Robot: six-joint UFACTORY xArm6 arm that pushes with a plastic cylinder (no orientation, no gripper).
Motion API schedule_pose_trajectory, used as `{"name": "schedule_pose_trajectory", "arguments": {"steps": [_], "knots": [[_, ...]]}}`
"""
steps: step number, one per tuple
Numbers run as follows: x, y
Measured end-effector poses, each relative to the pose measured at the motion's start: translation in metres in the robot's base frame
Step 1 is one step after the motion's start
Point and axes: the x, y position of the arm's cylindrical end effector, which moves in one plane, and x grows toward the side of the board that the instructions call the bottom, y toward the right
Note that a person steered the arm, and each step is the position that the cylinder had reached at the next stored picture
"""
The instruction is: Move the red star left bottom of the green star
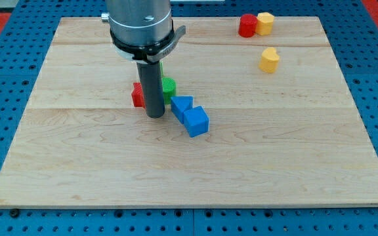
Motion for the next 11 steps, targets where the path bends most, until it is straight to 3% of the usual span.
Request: {"name": "schedule_pose_trajectory", "arguments": {"steps": [1,3,4,7,10,11], "knots": [[-0.003,-0.011],[-0.003,-0.088],[-0.002,-0.051],[0.009,-0.016],[-0.027,-0.024],[-0.029,-0.061]]}}
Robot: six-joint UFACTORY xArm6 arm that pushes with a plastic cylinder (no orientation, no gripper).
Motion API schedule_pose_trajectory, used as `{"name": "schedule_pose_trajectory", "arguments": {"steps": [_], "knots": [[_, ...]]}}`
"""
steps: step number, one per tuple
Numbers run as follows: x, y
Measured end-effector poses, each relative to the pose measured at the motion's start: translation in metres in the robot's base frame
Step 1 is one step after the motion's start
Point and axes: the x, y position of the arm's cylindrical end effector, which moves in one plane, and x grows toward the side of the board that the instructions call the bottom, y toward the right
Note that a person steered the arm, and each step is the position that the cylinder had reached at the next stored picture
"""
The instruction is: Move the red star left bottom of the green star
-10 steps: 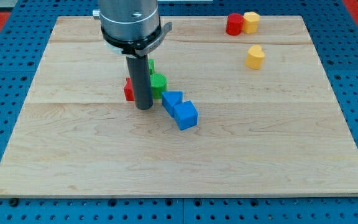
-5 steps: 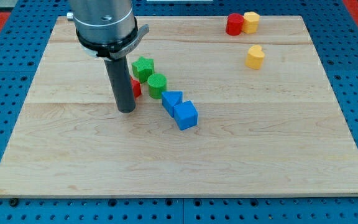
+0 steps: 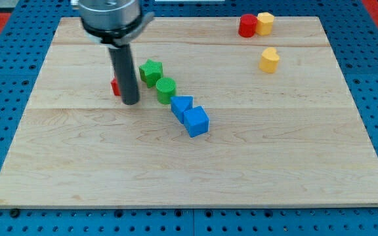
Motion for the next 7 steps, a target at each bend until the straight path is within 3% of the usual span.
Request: {"name": "schedule_pose_trajectory", "arguments": {"steps": [2,3,4,6,7], "knots": [[-0.003,-0.105],[-0.045,-0.176],[-0.090,-0.130],[-0.097,-0.063],[-0.073,-0.052]]}}
